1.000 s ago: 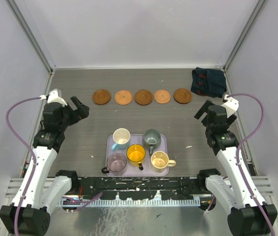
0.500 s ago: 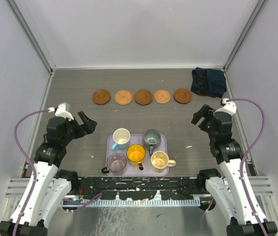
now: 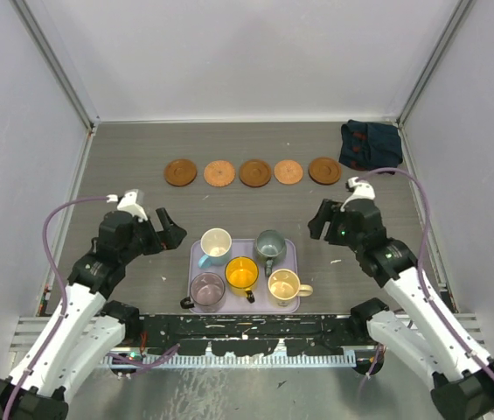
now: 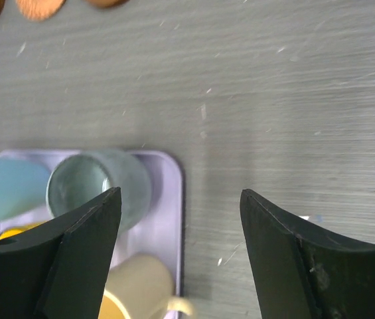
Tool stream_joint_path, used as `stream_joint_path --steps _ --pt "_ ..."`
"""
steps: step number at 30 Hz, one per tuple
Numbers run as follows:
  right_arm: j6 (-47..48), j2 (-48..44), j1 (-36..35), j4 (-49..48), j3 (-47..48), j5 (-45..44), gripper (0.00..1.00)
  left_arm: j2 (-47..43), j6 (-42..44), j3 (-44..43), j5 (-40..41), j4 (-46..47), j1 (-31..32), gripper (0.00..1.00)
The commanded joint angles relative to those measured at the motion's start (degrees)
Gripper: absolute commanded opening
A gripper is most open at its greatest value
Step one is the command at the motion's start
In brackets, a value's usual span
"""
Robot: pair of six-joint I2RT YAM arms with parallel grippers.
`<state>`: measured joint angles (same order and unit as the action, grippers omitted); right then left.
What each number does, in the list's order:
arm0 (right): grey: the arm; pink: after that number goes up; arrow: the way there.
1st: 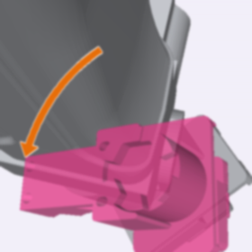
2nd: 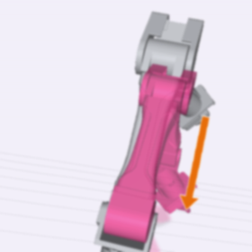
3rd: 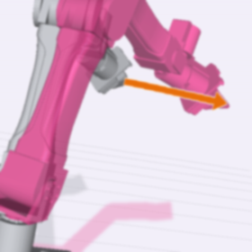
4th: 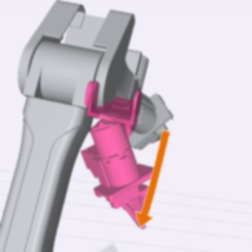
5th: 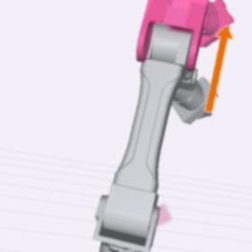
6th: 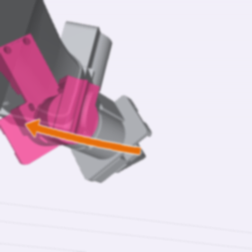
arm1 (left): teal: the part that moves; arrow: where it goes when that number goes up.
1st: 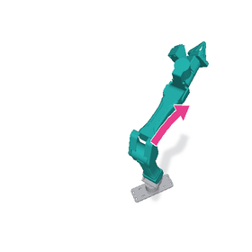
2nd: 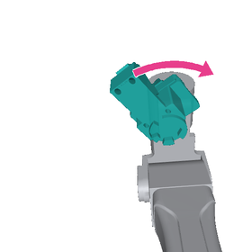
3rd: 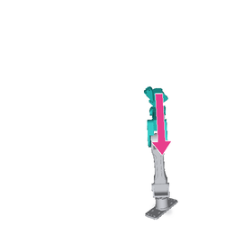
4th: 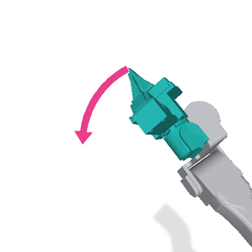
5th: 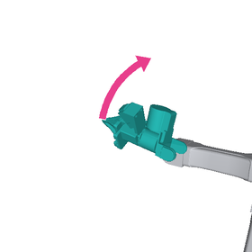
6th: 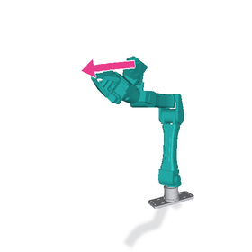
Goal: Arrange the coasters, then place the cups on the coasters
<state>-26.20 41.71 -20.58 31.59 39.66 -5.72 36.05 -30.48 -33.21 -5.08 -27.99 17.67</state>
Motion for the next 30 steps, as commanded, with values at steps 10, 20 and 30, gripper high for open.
stream_joint_path --steps 10,20,30 --pt "-8.92 13.54 -28.55 -3.44 4.47 -9.12 0.78 2.84 -0.72 0.42 3.53 4.50 2.88 0.98" --pt "-9.78 22.17 -36.69 -4.05 7.01 -9.57 0.78 3.76 -0.80 0.67 3.72 5.20 2.82 0.98" --pt "-13.54 26.96 -38.68 -0.79 7.25 -13.07 0.78 2.88 -0.72 0.65 4.41 5.31 2.82 0.98"
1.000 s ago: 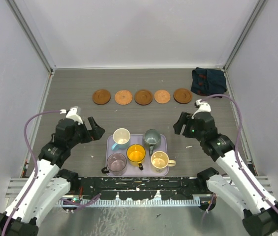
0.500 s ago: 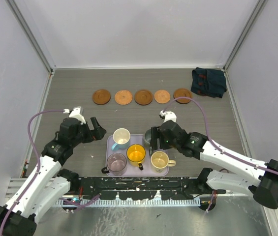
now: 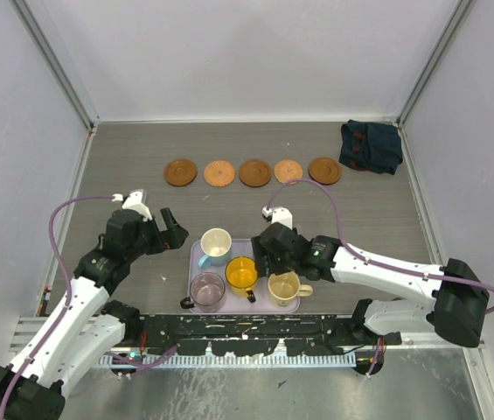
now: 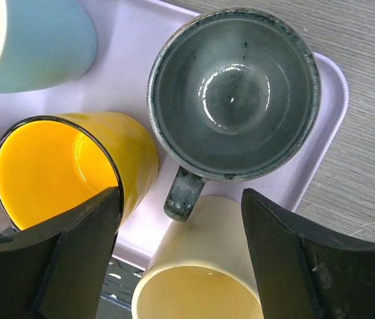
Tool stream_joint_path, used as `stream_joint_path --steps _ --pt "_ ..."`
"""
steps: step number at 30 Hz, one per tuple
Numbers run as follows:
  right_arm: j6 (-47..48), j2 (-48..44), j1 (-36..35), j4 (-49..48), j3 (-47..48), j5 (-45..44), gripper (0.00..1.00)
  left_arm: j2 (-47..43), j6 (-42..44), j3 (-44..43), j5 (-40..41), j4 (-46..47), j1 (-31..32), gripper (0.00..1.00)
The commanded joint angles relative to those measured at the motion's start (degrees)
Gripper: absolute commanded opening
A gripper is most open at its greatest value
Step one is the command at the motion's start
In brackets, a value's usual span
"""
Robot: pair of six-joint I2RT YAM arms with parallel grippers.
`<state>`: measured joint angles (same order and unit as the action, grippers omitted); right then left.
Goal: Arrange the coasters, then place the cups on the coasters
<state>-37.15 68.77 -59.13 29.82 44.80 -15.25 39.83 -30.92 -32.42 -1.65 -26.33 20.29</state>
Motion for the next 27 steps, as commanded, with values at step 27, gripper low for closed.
stream_joint_path --steps 27 --pt "-7.49 -10.43 -0.19 -1.37 -1.91 -10.60 0.69 -0.40 -0.28 -0.05 1.12 3.74 0.21 0.98"
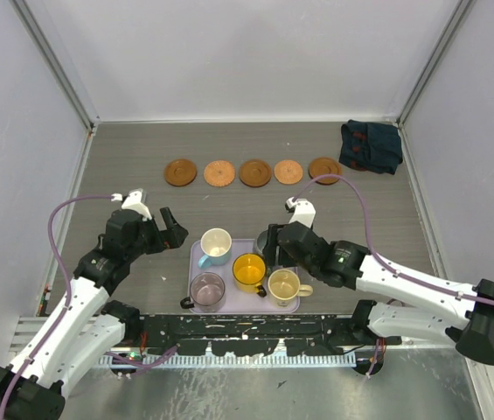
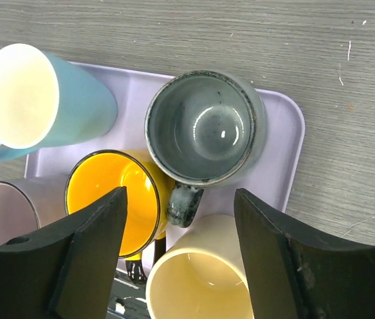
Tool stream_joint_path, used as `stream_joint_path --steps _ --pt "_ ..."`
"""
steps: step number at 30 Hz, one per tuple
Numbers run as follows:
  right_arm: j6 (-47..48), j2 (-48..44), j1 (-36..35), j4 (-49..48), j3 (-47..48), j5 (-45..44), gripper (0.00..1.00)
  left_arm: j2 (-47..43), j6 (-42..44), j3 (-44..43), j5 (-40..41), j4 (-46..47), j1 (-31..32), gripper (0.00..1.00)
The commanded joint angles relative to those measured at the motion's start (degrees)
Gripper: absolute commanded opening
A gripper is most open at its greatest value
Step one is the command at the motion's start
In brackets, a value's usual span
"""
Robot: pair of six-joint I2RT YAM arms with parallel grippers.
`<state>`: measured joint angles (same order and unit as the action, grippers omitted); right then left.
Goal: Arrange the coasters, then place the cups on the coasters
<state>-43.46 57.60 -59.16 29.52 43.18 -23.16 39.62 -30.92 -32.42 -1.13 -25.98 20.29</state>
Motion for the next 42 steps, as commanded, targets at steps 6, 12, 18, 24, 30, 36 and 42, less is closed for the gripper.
stream_joint_path --steps 6,12,18,24,30,36,42 --pt "-0.97 5.25 -0.10 0.05 0.23 -2.25 0.66 -1.01 -0.32 0.22 1.00 2.94 0.21 0.98" --pt "-1.18 7.53 -0.10 0.61 0.41 -3.57 0.66 -1.77 -0.33 0.73 1.54 2.35 0.25 0.98" --pt "-1.19 9.04 -0.15 0.94 0.25 -3.61 0.65 -1.43 -0.45 0.77 1.64 2.50 0.19 0.98" --pt "-0.64 10.91 -0.13 1.07 0.30 -2.30 0.59 -1.03 -0.39 0.78 1.97 2.69 0.19 0.98" --pt "-0.31 13.19 -0.14 1.02 0.84 -0.38 0.56 -1.03 -0.38 0.76 2.42 3.29 0.23 0.98" --pt "-0.11 15.97 -0.08 1.11 0.85 0.08 0.56 -0.39 -0.20 0.55 2.78 4.12 0.18 0.98" --pt "-0.20 18.40 -0.11 2.90 2.00 0.09 0.57 0.70 -0.07 0.43 2.60 4.86 0.19 0.98"
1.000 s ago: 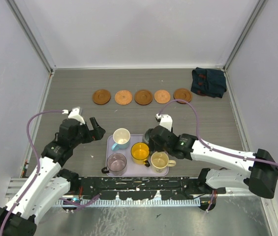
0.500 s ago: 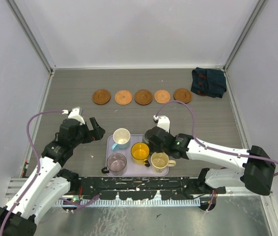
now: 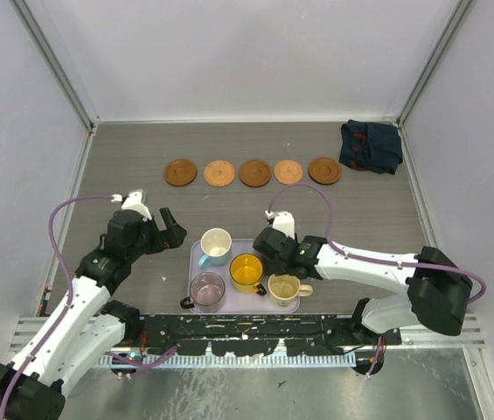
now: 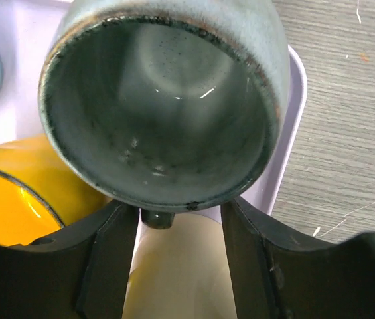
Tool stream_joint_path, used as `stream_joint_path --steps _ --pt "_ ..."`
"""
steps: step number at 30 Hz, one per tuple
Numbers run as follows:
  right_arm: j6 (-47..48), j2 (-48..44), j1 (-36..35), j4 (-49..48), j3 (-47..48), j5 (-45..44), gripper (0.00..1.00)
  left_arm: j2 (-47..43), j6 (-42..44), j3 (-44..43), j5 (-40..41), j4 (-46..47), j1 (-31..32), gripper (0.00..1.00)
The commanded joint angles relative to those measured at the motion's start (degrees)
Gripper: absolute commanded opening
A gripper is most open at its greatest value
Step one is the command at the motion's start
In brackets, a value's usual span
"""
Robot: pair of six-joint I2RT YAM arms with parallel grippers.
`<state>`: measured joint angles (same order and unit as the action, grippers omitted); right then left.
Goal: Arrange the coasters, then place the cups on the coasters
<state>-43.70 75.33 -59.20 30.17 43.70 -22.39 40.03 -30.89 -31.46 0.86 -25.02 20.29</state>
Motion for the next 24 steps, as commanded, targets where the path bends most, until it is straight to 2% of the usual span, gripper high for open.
stream_joint_path --steps 1,4,7,21,24 --pt "0.02 0.74 -0.10 2.45 1.65 -0.70 0.59 0.43 -0.10 -0.53 0.56 4.00 0.25 0.98" --pt "0.11 0.21 -0.11 2.81 2.16 -0.87 0.64 0.66 -0.04 -0.48 0.50 4.10 0.23 0.98" --pt "0.37 -0.33 -0.09 3.08 2.72 -1.74 0.65 0.50 -0.04 -0.35 0.51 4.21 0.19 0.98" --pt "1.62 1.00 -0.10 1.38 5.40 -4.59 0.65 -0.64 -0.05 -0.05 0.89 3.16 0.18 0.98" --pt "2.24 2.61 -0.09 1.14 5.86 -4.77 0.62 -0.86 -0.05 0.14 1.12 3.13 0.23 0.98"
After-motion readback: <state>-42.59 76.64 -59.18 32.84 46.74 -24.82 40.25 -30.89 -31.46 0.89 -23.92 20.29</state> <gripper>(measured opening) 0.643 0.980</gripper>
